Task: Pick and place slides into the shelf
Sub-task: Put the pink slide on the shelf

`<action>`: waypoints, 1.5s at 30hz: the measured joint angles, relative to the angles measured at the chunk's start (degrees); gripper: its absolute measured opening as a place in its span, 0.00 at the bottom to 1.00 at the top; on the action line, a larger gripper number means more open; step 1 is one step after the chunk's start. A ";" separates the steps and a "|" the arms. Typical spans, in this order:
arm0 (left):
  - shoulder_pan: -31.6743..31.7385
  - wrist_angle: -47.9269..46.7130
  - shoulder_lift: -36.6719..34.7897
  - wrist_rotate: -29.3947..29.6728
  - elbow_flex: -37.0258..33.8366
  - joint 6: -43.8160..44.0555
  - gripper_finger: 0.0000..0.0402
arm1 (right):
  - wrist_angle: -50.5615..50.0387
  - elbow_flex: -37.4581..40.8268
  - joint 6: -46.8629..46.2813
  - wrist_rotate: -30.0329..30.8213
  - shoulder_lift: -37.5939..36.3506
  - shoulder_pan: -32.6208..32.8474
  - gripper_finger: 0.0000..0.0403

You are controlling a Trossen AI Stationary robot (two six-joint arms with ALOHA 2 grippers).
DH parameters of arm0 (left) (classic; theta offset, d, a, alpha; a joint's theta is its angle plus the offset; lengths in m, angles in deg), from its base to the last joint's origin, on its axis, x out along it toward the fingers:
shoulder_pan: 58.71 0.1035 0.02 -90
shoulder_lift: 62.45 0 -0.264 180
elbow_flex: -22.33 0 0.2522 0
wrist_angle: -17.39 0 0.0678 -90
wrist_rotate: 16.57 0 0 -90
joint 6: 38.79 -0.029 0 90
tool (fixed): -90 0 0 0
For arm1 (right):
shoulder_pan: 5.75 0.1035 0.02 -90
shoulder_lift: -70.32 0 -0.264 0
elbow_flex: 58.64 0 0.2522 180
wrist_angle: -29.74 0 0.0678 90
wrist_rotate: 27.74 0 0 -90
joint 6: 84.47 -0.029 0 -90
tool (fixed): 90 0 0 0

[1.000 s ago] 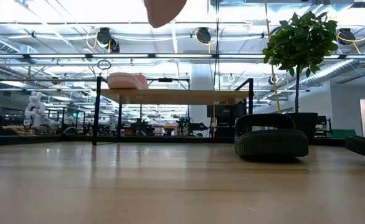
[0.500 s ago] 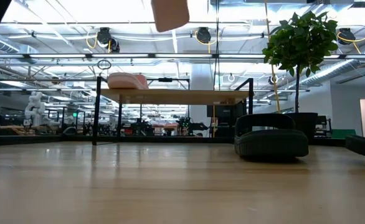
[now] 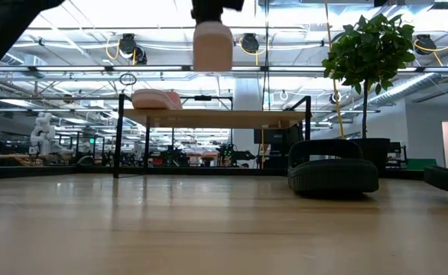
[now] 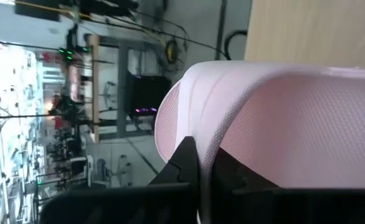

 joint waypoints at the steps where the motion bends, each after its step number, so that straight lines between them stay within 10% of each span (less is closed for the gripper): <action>1: 0.78 0.10 0.45 -1.13 -0.02 0.06 0.00 | 0.00 0.00 0.05 0.00 0.00 -0.30 0.52; 45: 5.62 6.53 -4.33 -12.85 -9.05 -4.36 0.00 | -0.15 -0.02 4.77 0.18 -2.60 -3.05 0.52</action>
